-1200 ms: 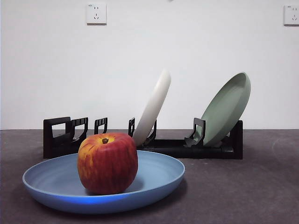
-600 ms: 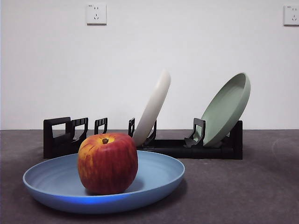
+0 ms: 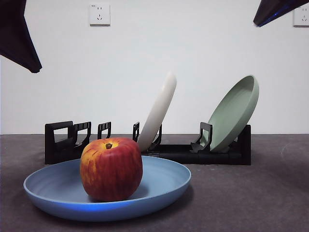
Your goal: Take the blue plate from the plate rack,put the plate on the table,take the apple from the table,put the apple in the plate
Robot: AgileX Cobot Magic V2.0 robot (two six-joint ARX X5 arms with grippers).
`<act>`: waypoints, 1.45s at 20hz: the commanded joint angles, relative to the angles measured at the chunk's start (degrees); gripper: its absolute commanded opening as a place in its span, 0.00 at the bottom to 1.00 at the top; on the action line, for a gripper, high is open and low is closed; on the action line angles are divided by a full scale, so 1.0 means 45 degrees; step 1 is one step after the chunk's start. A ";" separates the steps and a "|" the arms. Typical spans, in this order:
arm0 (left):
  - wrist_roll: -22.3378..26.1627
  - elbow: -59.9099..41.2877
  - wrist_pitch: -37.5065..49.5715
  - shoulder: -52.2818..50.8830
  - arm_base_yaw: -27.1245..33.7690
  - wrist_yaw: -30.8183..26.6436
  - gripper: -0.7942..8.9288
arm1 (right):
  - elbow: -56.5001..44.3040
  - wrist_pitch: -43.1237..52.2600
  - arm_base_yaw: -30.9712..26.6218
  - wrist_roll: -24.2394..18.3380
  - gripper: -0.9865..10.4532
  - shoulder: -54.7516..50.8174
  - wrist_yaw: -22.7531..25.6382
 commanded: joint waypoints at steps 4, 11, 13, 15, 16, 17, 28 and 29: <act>0.1064 -0.0015 0.0117 -0.0661 -0.0073 -0.1156 0.08 | -0.0053 0.0107 -0.0010 0.0160 0.09 -0.0015 0.0034; -0.0194 -0.3745 0.5833 -0.5450 0.3886 0.0223 0.08 | -0.0053 0.0107 -0.0010 0.0160 0.09 -0.0107 0.0029; -0.0719 -0.5673 0.6402 -0.7164 0.5425 0.0481 0.08 | -0.0053 0.0107 -0.0010 0.0160 0.09 -0.0121 0.0029; -0.0874 -0.7271 0.6373 -0.8782 0.6377 0.0398 0.08 | -0.0053 0.0107 -0.0010 0.0160 0.09 -0.0121 0.0034; -0.0845 -0.7825 0.6392 -0.9384 0.6664 0.0398 0.08 | -0.0053 0.0107 -0.0010 0.0160 0.09 -0.0126 0.0029; -0.0840 -0.8398 0.6397 -1.0010 0.6941 0.0393 0.08 | -0.0053 0.0107 -0.0010 0.0160 0.09 -0.0126 0.0034; -0.0733 -0.9797 0.5882 -1.1220 0.8233 0.0670 0.08 | -0.0053 0.0107 -0.0010 0.0160 0.09 -0.0146 0.0034; -0.0733 -0.9797 0.5882 -1.1220 0.8228 0.0675 0.08 | -0.0053 0.0107 -0.0010 0.0160 0.09 -0.0146 0.0034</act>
